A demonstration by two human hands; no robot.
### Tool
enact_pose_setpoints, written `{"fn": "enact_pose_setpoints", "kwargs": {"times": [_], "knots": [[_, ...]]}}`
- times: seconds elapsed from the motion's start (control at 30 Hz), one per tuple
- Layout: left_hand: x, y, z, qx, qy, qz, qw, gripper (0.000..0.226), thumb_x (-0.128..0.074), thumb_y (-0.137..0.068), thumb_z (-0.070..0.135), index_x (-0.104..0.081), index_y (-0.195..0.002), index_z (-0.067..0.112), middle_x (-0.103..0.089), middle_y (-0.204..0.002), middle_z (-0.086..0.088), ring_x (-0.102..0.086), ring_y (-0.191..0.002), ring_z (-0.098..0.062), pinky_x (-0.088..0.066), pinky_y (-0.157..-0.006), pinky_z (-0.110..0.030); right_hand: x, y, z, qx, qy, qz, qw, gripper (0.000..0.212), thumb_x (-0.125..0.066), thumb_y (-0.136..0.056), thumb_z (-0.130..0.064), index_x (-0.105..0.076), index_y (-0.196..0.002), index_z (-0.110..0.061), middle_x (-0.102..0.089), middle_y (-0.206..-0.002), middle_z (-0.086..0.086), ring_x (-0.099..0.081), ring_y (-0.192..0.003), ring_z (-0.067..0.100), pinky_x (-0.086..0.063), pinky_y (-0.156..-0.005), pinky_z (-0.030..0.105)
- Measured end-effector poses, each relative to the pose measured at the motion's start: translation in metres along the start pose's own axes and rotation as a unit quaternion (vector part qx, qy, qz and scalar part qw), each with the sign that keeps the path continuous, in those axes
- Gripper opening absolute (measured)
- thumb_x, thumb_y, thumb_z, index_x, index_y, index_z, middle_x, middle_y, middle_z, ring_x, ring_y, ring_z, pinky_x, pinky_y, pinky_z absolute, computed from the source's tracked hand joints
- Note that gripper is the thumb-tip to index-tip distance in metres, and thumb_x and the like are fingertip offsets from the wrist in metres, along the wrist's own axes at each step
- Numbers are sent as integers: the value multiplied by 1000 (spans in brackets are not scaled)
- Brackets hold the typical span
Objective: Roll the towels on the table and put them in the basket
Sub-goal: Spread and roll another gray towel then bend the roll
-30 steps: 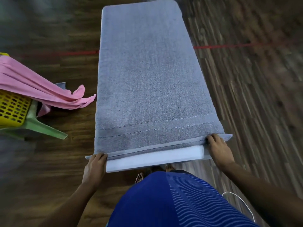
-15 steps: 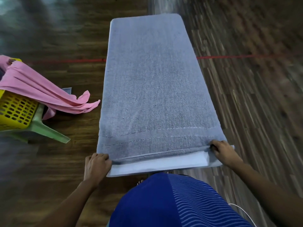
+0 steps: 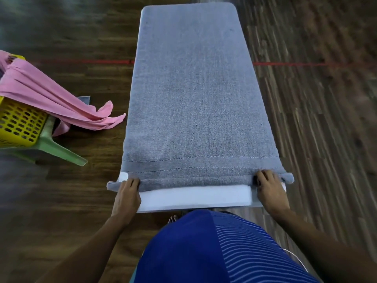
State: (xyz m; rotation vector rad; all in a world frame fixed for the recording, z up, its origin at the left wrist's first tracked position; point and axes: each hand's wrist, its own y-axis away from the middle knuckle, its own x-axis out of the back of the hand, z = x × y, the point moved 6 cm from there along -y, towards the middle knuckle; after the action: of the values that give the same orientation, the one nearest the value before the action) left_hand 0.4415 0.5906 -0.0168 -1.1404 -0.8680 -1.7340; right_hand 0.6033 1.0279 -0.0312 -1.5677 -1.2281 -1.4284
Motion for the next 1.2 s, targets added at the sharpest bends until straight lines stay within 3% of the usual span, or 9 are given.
{"fn": "enact_pose_setpoints", "kwargs": {"times": [0.17, 0.27, 0.5, 0.6, 0.73, 0.83, 0.9, 1.03, 1.2], "knots": [[3, 6, 1, -33, -40, 5, 999, 37, -57, -79, -1, -60, -116, -2, -59, -113, -16, -55, -98, -35, -53, -80, -48, 1, 0, 1, 7, -39, 4, 999, 45, -67, -73, 6, -57, -115, -5, -56, -114, 14, -53, -99, 34, -47, -87, 47], [7, -4, 0, -1, -28, -2, 1000, 30, -67, -79, -4, -66, -109, -1, -65, -108, -14, -59, -99, -35, -55, -78, -47, 3, -2, 3, 5, -71, 2, 997, 41, -67, -77, 4, -55, -115, -7, -53, -113, 12, -53, -98, 32, -49, -84, 47], [13, -17, -4, 26, -4, -48, 998, 22, -58, -87, 2, -69, -105, 1, -70, -101, -15, -63, -92, -32, -53, -81, -43, 10, -9, 7, 2, -40, 5, 999, 22, -53, -78, -14, -66, -96, -10, -66, -90, 8, -59, -87, 35, -44, -79, 49], [20, -17, -7, 30, -21, -52, 998, 17, -57, -88, 9, -70, -98, 6, -69, -96, -10, -63, -86, -27, -51, -76, -39, 19, -10, 5, -5, -50, -23, 998, 17, -55, -85, -12, -65, -98, -8, -67, -92, 12, -59, -87, 35, -45, -80, 45], [20, -26, -10, 49, -66, -95, 992, 19, -47, -90, 23, -66, -87, 20, -65, -87, 1, -63, -80, -24, -51, -68, -38, 31, -23, 2, -16, -27, -62, 998, 31, -38, -89, -29, -63, -96, -12, -69, -95, 11, -63, -87, 33, -45, -77, 41], [24, -40, -9, 57, -64, -89, 992, 13, -48, -87, 23, -60, -81, 23, -63, -84, -1, -61, -81, -28, -48, -73, -43, 31, -36, 9, -59, -25, -82, 995, 13, -53, -89, -22, -57, -99, -15, -66, -102, 9, -62, -96, 32, -41, -82, 44], [27, -45, -6, 44, -97, -40, 993, 9, -59, -83, 16, -59, -91, 16, -59, -93, -8, -54, -89, -32, -43, -80, -49, 33, -37, 17, -76, 16, -34, 996, 20, -65, -81, -19, -58, -98, -11, -60, -98, 15, -58, -94, 38, -40, -80, 50], [23, -37, 4, 16, -31, -9, 999, 13, -60, -80, -4, -57, -89, 5, -56, -90, -13, -53, -82, -36, -42, -63, -43, 33, -31, 17, -27, 46, 52, 997, 16, -64, -75, -1, -59, -90, -4, -53, -87, 19, -52, -79, 39, -44, -67, 50], [4, -19, 0, 0, -31, -34, 999, 41, -62, -73, -7, -60, -114, -1, -59, -108, -15, -54, -96, -32, -52, -75, -46, 11, -23, 15, -8, 22, -10, 1000, 43, -68, -55, 8, -56, -95, -3, -52, -99, 19, -50, -87, 40, -44, -74, 50]]}}
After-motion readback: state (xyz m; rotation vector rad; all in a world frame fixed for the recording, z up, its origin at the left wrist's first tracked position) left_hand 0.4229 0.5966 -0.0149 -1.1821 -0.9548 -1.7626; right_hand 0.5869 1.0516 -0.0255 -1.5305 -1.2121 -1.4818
